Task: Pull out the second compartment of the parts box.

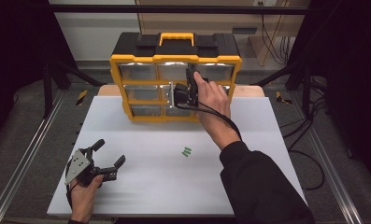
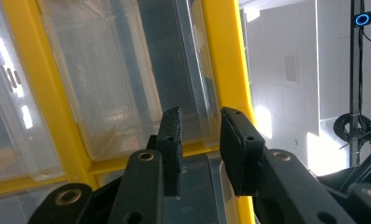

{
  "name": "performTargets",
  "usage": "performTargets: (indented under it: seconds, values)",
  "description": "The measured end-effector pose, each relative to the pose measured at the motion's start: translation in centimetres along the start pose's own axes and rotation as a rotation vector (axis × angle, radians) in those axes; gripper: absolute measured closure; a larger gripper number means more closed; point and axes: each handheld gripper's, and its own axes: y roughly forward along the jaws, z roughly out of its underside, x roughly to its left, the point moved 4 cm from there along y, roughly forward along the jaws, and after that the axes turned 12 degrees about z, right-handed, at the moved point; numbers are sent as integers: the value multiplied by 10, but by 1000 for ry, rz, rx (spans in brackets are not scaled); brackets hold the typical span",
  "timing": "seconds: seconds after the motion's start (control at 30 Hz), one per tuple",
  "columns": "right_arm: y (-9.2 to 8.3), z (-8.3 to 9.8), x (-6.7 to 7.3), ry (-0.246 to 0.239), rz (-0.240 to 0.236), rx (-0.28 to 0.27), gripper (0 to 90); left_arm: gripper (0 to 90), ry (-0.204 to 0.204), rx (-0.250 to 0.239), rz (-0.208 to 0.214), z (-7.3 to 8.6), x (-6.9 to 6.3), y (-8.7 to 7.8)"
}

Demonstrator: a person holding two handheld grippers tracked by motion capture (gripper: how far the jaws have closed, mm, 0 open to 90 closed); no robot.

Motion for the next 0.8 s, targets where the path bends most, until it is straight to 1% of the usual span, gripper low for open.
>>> performTargets:
  seconds: [0.43, 0.5, 0.6, 0.8]
  values:
    - [0, 0, 1, -13, 8, -4, 703, 8, 0, 1, 1, 0, 0, 0]
    - [0, 0, 1, -21, 11, 1, 716, 8, 0, 1, 1, 0, 0, 0]
    - [0, 0, 1, -16, 15, 1, 732, 8, 0, 3, 1, 0, 0, 0]
    - [1, -1, 0, -36, 24, -3, 749, 9, 0, 2, 2, 0, 0, 0]
